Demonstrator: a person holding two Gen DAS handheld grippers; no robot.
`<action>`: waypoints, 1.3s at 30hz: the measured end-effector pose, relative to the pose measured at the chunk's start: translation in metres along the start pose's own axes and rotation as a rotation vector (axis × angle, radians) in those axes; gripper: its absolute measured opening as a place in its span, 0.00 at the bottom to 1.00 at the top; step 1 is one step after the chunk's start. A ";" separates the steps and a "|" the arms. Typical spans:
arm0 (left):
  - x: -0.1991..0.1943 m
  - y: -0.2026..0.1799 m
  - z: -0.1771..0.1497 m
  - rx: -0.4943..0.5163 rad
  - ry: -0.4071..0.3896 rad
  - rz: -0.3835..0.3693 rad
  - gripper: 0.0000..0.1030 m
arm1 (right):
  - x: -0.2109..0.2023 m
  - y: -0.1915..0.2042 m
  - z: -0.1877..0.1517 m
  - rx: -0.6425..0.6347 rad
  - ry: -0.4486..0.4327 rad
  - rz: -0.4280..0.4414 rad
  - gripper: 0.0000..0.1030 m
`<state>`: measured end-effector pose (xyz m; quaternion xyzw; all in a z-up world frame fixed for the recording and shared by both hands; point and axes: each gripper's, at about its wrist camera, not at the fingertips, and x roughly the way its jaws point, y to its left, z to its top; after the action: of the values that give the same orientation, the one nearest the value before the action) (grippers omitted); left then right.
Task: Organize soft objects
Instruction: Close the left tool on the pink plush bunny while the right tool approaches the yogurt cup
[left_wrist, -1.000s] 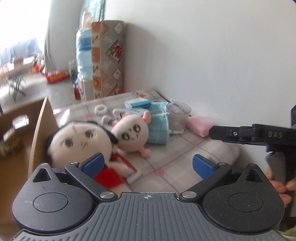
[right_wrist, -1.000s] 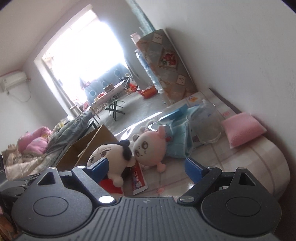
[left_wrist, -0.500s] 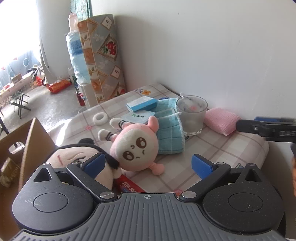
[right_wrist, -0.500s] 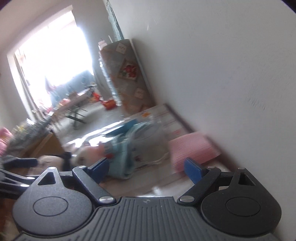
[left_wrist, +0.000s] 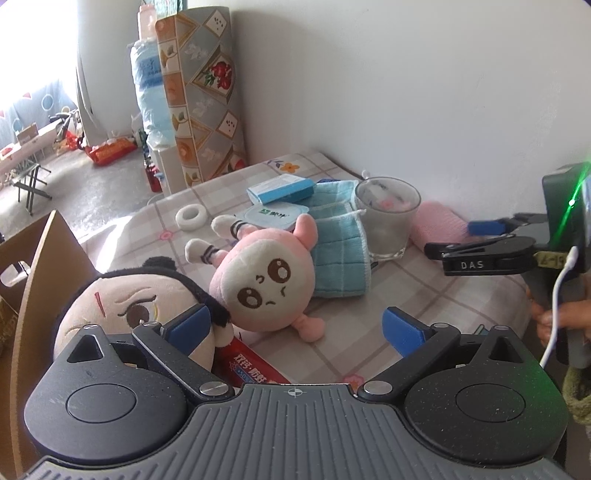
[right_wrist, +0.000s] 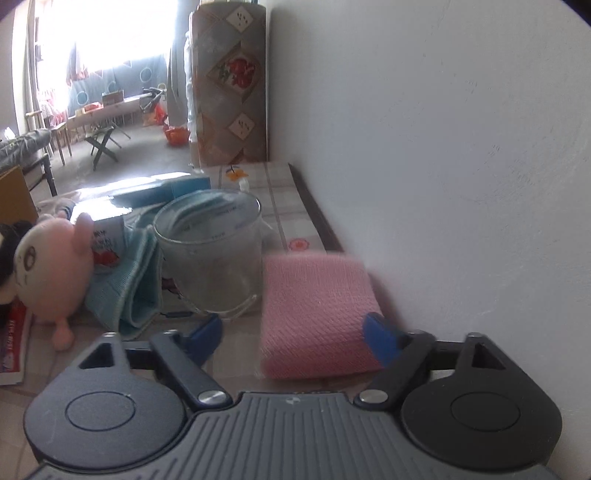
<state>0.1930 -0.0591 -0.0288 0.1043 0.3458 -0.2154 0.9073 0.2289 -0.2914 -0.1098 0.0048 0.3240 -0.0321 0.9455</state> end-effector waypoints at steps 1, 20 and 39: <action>0.001 0.001 0.000 -0.005 0.001 -0.002 0.97 | 0.001 -0.001 -0.001 0.002 0.004 0.004 0.60; 0.034 0.000 0.026 0.054 0.002 0.024 0.97 | -0.058 -0.012 -0.011 0.073 -0.064 0.145 0.64; 0.116 0.020 0.035 0.041 0.223 0.096 0.84 | -0.059 -0.016 -0.018 0.163 -0.089 0.273 0.64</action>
<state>0.2995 -0.0902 -0.0802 0.1625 0.4345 -0.1658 0.8702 0.1707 -0.3039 -0.0875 0.1241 0.2744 0.0704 0.9510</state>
